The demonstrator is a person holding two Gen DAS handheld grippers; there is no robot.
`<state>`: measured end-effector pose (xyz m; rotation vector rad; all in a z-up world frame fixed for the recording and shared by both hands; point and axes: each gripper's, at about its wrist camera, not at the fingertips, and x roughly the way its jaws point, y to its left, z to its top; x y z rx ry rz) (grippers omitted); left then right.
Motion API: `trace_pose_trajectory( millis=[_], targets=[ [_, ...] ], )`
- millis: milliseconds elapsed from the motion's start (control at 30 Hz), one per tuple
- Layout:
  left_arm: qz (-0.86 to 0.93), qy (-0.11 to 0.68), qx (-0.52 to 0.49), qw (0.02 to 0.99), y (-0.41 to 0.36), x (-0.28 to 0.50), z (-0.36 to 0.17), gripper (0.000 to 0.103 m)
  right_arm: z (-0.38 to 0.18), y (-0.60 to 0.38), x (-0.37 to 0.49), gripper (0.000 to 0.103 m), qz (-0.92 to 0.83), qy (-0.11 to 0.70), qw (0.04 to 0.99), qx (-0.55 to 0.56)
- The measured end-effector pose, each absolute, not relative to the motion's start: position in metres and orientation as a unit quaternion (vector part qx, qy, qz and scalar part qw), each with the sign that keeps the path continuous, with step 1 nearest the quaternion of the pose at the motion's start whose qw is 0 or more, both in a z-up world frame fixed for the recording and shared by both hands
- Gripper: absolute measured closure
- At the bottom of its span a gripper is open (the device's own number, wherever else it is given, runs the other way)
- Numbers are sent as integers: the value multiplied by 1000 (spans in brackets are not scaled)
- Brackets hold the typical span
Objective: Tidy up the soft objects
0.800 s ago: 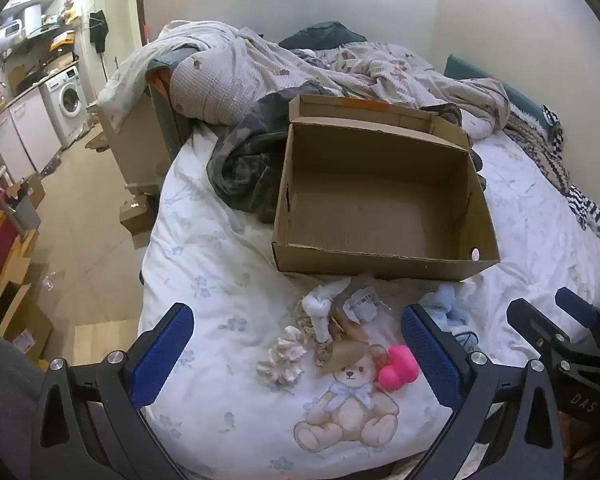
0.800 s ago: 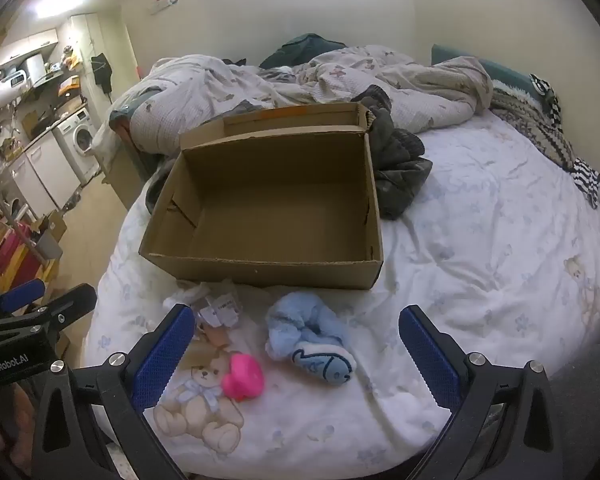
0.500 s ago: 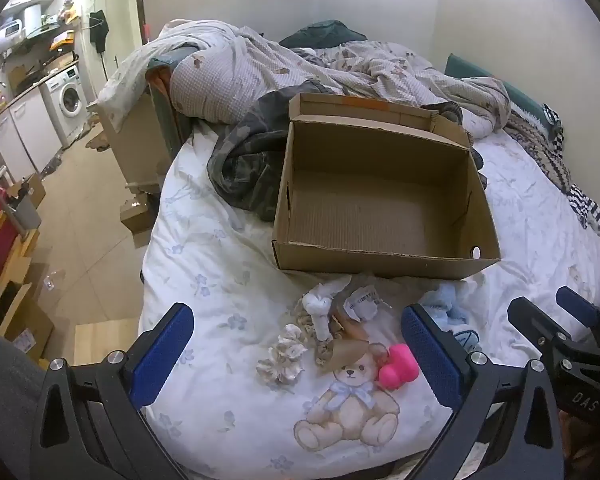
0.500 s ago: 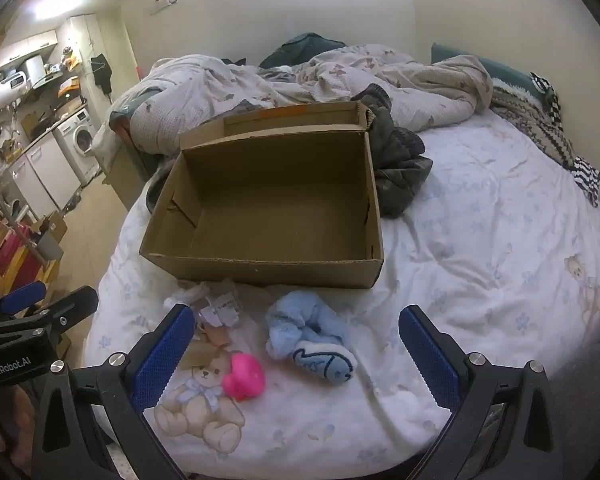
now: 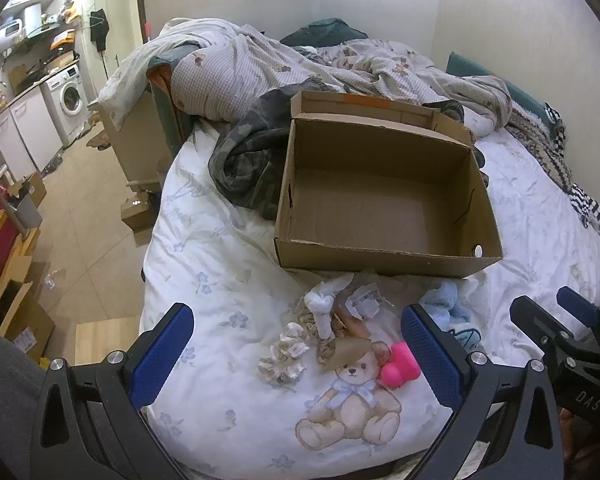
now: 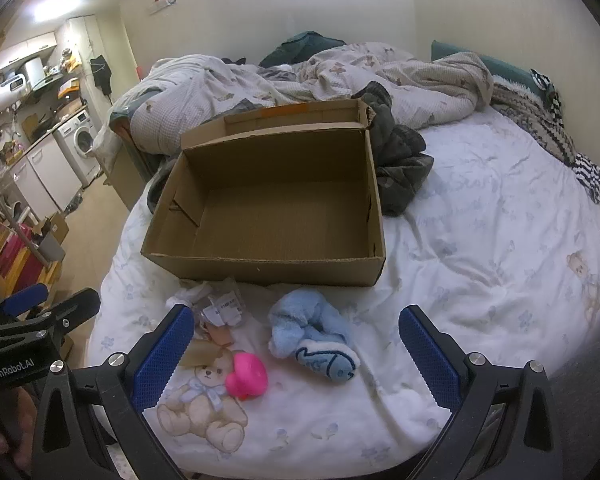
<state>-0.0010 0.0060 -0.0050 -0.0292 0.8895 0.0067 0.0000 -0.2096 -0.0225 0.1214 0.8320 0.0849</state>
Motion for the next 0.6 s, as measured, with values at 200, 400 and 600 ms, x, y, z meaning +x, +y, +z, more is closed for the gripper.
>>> trace_pose_trajectory(
  millis=[200, 400, 600],
  targets=[
    [6, 432, -14, 902, 3, 0, -5, 0, -27, -208, -1, 0, 43, 405, 911, 60],
    [5, 431, -15, 902, 3, -1, -6, 0, -28, -208, -2, 0, 43, 407, 910, 63],
    [6, 431, -15, 902, 3, -1, -6, 0, -27, -209, -1, 0, 43, 408, 910, 65]
  ],
)
